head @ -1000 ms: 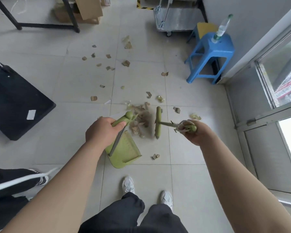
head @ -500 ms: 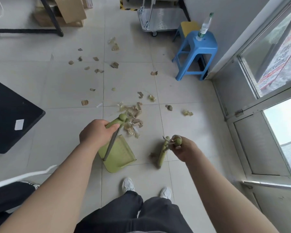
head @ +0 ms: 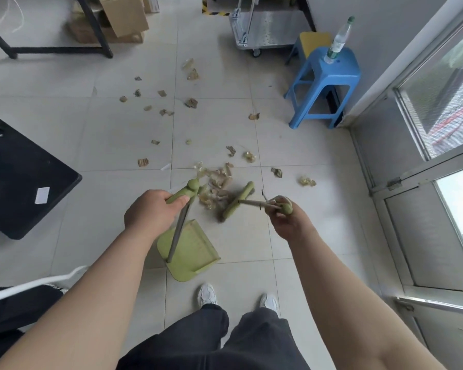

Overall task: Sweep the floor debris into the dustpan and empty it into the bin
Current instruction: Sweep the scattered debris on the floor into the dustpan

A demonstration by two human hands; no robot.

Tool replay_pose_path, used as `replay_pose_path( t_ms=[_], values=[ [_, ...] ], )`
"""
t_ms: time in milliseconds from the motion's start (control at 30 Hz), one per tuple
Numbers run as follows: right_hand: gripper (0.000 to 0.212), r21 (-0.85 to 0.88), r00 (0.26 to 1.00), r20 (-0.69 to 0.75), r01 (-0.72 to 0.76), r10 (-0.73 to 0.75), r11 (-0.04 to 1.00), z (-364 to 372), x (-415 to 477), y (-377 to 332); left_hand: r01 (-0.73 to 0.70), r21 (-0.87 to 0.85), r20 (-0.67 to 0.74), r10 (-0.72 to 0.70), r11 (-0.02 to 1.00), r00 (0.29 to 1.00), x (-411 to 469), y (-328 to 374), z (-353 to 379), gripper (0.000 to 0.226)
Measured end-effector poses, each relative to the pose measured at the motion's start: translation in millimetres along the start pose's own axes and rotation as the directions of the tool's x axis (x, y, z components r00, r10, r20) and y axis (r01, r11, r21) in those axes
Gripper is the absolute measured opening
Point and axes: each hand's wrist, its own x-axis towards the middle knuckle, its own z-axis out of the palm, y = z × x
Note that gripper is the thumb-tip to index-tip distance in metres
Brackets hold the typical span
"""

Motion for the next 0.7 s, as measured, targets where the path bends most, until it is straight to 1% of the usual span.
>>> replay_pose_path(
  t_ms=[33,133,233,267,333,367,433,467,500,533,567,600,633,667,700],
  values=[
    [0.025,0.015,1.0,0.02,0.006,-0.007,1.0,-8,-1,-9,-0.001,-0.002,0.001,0.001,1.0,1.0,1,6,1,0.051],
    [0.021,-0.016,0.998,0.046,0.048,-0.047,0.999,-29,-8,-40,-0.002,0.013,-0.003,0.002,1.0,1.0,3,30,5,0.052],
    [0.023,-0.048,0.992,0.077,0.1,-0.097,0.994,-44,-12,-79,-0.028,0.023,-0.004,0.028,0.999,1.0,6,60,14,0.053],
    [0.023,-0.085,0.993,0.04,0.114,-0.111,0.99,-49,-11,-93,-0.038,0.03,-0.003,0.038,0.999,0.999,7,71,19,0.052],
    [0.022,-0.166,0.989,-0.078,0.111,-0.125,0.98,-58,-12,-123,-0.049,0.049,-0.008,0.05,0.998,0.999,10,94,28,0.053],
    [0.027,-0.184,0.982,-0.127,0.113,-0.137,0.976,-64,-10,-138,-0.054,0.064,-0.008,0.055,0.996,0.998,11,106,33,0.053],
    [0.051,-0.171,0.975,-0.145,0.143,-0.169,0.975,-83,-1,-170,-0.068,0.094,-0.003,0.069,0.993,0.998,16,131,44,0.05],
    [0.056,-0.258,0.963,-0.159,0.174,-0.22,0.95,-91,3,-188,-0.074,0.097,-0.001,0.074,0.993,0.997,19,144,50,0.048],
    [0.051,-0.404,0.945,-0.153,0.208,-0.29,0.891,-99,7,-205,-0.073,0.091,-0.001,0.073,0.993,0.997,21,157,55,0.047],
    [0.036,-0.466,0.942,-0.138,0.211,-0.307,0.859,-105,11,-222,-0.068,0.082,-0.005,0.069,0.994,0.998,24,170,61,0.046],
    [0.022,-0.596,0.949,-0.081,0.198,-0.304,0.778,-115,20,-235,-0.061,0.072,-0.013,0.062,0.996,0.998,26,183,66,0.047],
    [0.015,-0.646,0.954,-0.07,0.18,-0.292,0.742,-124,28,-249,-0.056,0.065,-0.022,0.057,0.996,0.998,29,195,70,0.048],
    [0.01,-0.627,0.958,-0.056,0.186,-0.282,0.756,-131,36,-265,-0.054,0.058,-0.029,0.055,0.997,0.998,33,207,75,0.048],
    [0.007,-0.576,0.963,-0.067,0.177,-0.262,0.798,-135,43,-282,-0.05,0.051,-0.033,0.052,0.997,0.998,36,217,79,0.048],
    [0.01,-0.536,0.963,-0.095,0.166,-0.254,0.828,-139,52,-298,-0.043,0.043,-0.035,0.044,0.998,0.998,40,227,83,0.047]
  ],
)
